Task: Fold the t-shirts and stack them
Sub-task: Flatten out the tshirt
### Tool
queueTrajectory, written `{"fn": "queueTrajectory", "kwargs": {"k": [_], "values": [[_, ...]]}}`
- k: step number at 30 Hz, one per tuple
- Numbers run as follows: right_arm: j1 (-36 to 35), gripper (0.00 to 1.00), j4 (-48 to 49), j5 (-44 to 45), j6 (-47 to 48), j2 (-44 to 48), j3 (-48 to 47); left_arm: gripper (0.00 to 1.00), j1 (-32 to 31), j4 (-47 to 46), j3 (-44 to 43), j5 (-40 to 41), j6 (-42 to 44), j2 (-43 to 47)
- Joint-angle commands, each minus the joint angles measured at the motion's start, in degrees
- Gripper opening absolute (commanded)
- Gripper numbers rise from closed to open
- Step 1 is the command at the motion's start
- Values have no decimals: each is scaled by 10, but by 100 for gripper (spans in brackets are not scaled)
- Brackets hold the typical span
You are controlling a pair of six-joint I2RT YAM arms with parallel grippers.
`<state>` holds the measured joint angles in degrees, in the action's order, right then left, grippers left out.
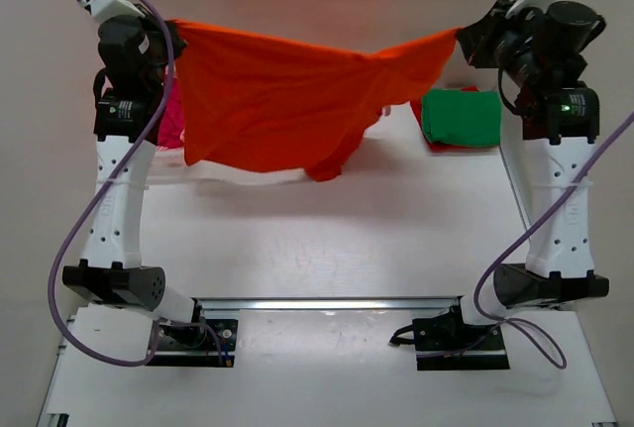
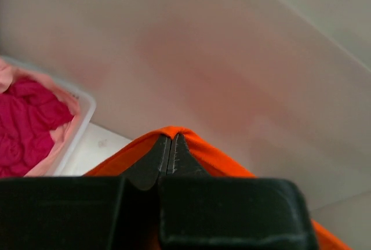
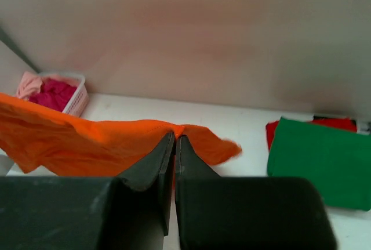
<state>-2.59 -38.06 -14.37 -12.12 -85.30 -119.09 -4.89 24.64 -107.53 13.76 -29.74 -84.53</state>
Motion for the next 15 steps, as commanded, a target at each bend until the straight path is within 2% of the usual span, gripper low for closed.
{"fn": "queueTrajectory", "kwargs": {"k": [1,4,6,9,15], "values": [[25,0,-11,-33,36,20,-31,0,-2,8,-45,-15,13,22],[52,0,-12,-51,47,64,-7,0,-1,7,1,-27,2,74],[50,0,-18,-37,62,94,5,0,-10,-7,76,-16,-4,121],[38,0,-31,-6,87,160,17,0,-33,-62,186,13,-20,246],[31,0,-38,8,102,262,24,0,-44,-11,238,15,13,391]]}}
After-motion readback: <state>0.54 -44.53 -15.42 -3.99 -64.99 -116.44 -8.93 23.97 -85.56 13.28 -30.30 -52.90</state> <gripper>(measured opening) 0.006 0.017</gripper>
